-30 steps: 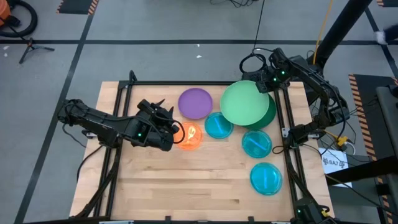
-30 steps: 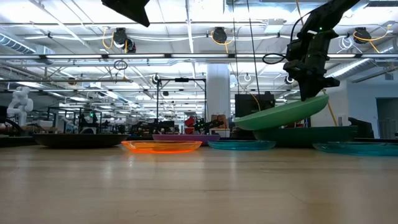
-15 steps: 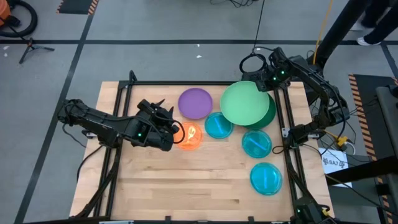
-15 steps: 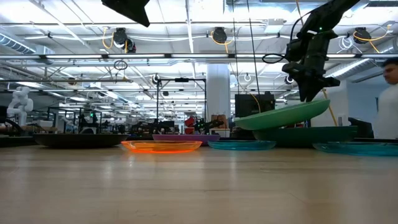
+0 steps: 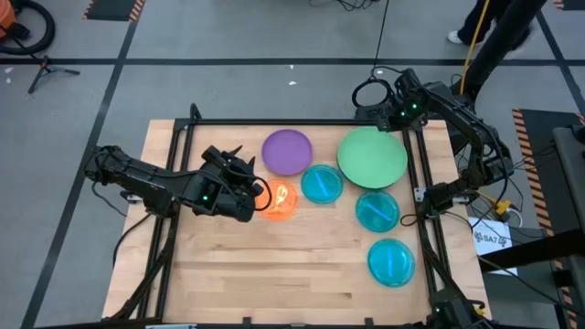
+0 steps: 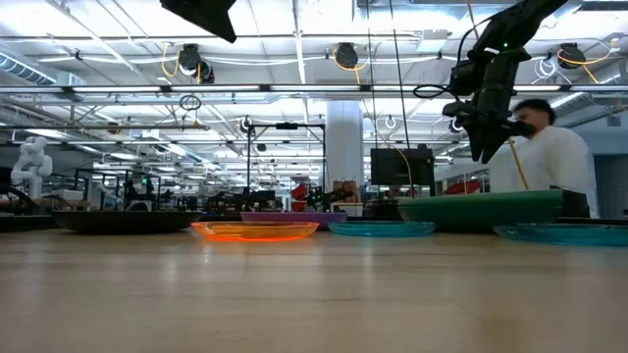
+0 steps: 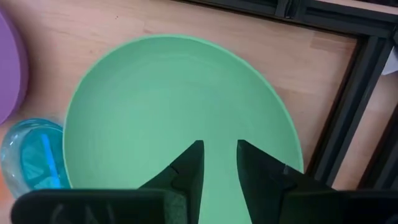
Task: Stack plastic plates
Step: Stack the purple plate on the light green plate
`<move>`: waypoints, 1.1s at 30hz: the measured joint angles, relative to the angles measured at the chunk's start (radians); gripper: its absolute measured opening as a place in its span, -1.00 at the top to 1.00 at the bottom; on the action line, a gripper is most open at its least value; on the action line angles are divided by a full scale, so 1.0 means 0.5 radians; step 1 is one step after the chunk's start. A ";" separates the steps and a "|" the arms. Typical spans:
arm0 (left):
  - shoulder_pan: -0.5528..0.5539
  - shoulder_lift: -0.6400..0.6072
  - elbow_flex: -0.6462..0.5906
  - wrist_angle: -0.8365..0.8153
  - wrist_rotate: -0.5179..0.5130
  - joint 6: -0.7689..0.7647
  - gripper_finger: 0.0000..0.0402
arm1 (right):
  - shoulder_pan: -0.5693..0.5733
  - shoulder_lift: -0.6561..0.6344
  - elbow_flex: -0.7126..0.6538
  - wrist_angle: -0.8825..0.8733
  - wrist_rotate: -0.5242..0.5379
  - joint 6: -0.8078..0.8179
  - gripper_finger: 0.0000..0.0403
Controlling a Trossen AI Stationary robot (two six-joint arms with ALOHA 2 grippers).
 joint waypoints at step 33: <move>-0.001 0.000 0.000 0.003 0.011 -0.002 -0.14 | 0.512 0.002 -0.850 1.189 0.572 0.107 0.55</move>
